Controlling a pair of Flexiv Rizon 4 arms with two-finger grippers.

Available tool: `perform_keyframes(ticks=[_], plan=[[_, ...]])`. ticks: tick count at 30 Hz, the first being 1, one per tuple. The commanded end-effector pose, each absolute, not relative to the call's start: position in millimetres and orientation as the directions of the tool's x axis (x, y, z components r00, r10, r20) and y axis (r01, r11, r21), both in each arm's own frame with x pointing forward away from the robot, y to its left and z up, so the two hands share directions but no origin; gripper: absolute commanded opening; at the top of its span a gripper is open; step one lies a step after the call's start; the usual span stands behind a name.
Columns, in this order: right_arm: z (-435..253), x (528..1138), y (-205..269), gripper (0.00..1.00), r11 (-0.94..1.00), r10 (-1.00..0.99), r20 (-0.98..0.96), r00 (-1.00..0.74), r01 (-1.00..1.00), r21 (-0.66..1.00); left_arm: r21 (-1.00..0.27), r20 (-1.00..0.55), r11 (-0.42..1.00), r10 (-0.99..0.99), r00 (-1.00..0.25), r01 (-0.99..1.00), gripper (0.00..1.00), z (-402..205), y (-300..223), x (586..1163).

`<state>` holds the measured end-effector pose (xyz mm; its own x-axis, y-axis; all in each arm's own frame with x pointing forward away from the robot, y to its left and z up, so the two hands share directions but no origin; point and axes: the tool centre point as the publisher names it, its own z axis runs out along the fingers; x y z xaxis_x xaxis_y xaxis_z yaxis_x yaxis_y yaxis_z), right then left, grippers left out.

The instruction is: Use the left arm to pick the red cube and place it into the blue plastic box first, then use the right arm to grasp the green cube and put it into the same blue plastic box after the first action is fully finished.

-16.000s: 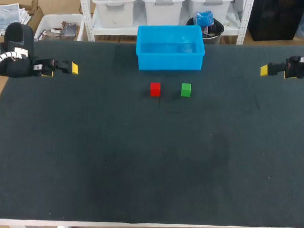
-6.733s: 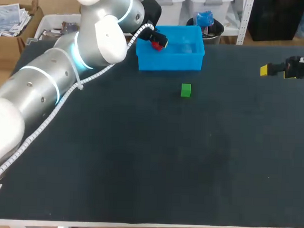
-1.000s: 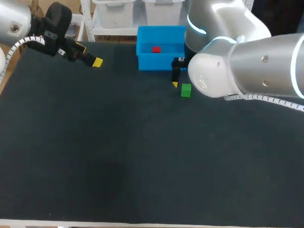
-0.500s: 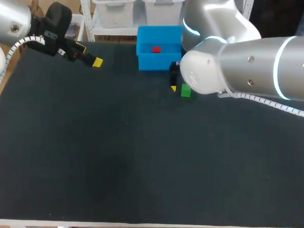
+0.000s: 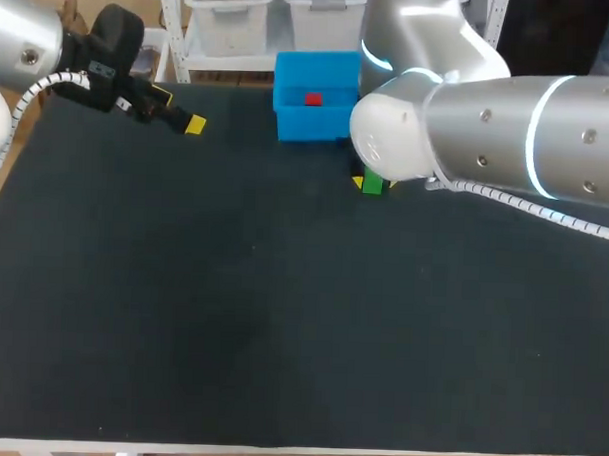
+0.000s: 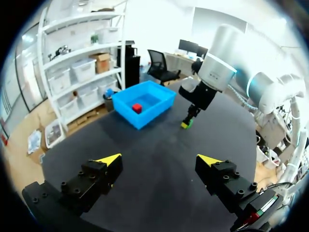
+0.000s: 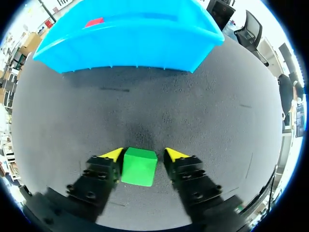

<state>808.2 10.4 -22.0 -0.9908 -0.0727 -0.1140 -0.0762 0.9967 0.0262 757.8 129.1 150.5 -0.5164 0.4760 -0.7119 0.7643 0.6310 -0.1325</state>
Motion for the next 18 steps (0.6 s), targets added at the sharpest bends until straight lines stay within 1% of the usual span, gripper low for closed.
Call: perform_keyframes(ticks=[1,9,18], plan=[[-22,809,11,0.0,0.997,-0.071,-0.106,-0.992,-0.074,0.024,-0.133,-0.716,0.628,0.475,-0.512,0.767,1.0,149,130,758],[-1,809,4,0.0,0.998,-0.055,-0.134,-0.989,-0.06,0.035,-0.133,-0.716,0.628,0.475,-0.512,0.767,1.0,149,130,758],[71,822,-3,0.0,0.995,-0.036,-0.275,-0.961,-0.061,0.083,-0.133,-0.716,0.628,0.475,-0.512,0.767,1.0,149,130,758]])
